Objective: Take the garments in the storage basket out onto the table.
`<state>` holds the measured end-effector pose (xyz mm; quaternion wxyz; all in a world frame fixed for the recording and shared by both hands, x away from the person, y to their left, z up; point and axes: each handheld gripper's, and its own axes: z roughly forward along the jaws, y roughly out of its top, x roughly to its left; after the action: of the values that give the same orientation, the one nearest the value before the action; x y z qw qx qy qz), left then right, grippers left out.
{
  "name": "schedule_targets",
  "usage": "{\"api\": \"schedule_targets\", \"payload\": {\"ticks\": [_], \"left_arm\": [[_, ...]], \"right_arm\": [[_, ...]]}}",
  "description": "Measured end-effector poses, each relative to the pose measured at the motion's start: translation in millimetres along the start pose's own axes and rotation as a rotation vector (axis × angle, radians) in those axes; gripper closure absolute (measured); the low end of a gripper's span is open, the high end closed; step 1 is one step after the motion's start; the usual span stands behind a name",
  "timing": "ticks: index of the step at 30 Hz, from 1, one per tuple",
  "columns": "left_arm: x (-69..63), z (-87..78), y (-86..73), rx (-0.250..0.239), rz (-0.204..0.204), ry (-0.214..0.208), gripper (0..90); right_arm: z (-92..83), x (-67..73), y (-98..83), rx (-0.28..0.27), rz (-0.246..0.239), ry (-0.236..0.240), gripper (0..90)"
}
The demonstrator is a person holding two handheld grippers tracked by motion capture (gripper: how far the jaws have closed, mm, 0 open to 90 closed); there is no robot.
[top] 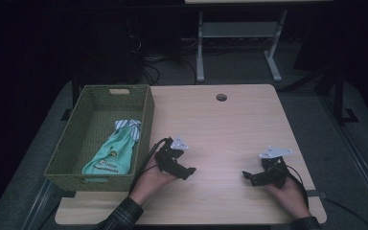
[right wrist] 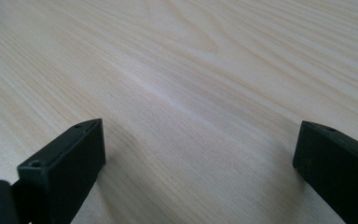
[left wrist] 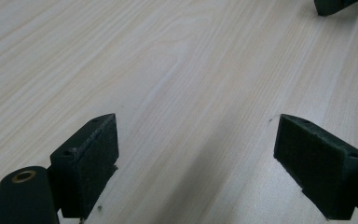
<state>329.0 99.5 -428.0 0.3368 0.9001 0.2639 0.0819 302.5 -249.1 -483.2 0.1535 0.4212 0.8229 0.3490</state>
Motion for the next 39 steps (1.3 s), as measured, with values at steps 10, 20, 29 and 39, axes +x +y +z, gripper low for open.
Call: {"api": "schedule_targets", "payload": {"ticks": [10, 20, 29, 39], "left_arm": [[1.5, -10.6, 10.3, -0.013, 0.005, -0.013, 13.3], [2.7, -19.6, 18.9, -0.018, 0.018, -0.017, 13.3], [2.9, -26.6, 24.0, -0.023, 0.017, -0.027, 13.3], [6.8, -32.5, 27.3, -0.018, 0.021, -0.038, 13.3]], "right_arm": [[0.0, 0.0, 0.0, 0.0, 0.001, 0.0, 2.0], [0.0, 0.0, 0.0, 0.0, 0.001, 0.0, 2.0], [0.0, 0.0, 0.0, -0.001, 0.001, 0.0, 2.0], [0.2, 0.0, 0.0, -0.002, 0.001, -0.001, 2.0]]}}
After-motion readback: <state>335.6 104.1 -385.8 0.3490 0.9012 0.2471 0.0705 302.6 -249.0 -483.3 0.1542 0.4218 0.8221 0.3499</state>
